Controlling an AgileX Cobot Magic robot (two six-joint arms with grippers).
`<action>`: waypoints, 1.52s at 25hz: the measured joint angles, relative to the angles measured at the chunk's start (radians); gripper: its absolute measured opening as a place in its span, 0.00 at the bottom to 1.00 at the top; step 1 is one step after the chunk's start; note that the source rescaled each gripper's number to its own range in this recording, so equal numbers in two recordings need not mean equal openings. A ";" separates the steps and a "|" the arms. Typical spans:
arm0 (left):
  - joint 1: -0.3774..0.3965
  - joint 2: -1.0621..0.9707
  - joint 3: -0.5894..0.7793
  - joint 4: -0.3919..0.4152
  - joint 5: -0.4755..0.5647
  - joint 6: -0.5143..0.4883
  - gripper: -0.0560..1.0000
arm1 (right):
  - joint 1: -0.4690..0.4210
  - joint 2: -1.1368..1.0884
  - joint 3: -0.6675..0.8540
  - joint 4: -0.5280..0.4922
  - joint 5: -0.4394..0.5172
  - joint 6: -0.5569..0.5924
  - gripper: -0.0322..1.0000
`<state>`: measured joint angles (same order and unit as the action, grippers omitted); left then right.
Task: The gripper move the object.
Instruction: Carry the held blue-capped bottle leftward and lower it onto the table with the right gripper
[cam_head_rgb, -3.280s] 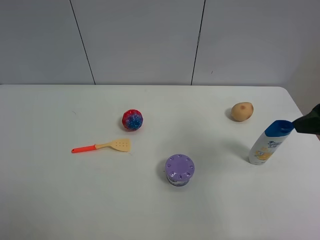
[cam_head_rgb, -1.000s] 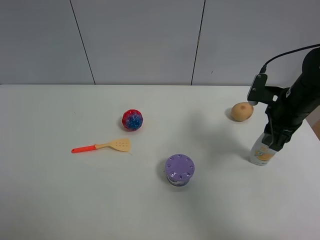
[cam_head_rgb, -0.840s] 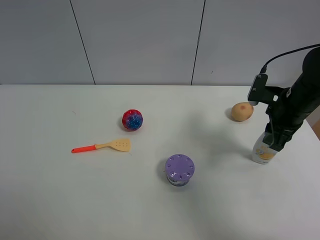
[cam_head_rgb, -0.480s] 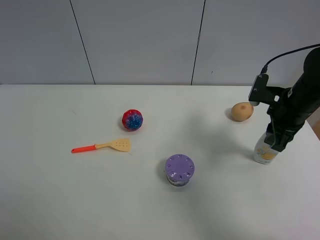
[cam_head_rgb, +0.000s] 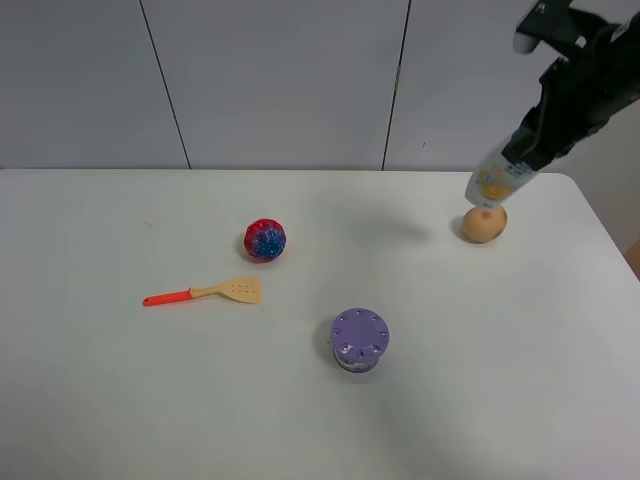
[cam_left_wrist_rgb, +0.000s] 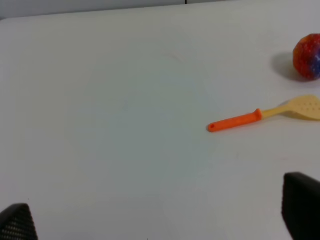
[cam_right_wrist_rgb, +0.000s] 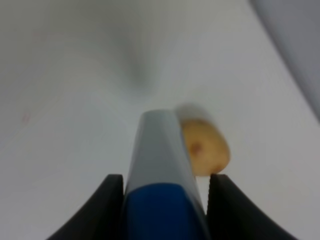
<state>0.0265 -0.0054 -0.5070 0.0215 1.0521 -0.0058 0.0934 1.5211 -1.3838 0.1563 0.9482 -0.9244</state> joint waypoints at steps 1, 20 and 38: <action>0.000 0.000 0.000 0.000 0.000 0.000 1.00 | 0.000 0.015 -0.046 0.008 0.000 0.008 0.05; 0.000 0.000 0.000 0.000 0.000 0.000 1.00 | -0.142 0.409 -0.366 0.062 -0.039 0.248 0.04; 0.000 0.000 0.000 0.000 0.000 0.000 1.00 | -0.142 0.601 -0.533 0.075 -0.051 0.393 0.04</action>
<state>0.0265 -0.0054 -0.5070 0.0215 1.0521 -0.0058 -0.0489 2.1223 -1.9169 0.2311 0.8974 -0.5317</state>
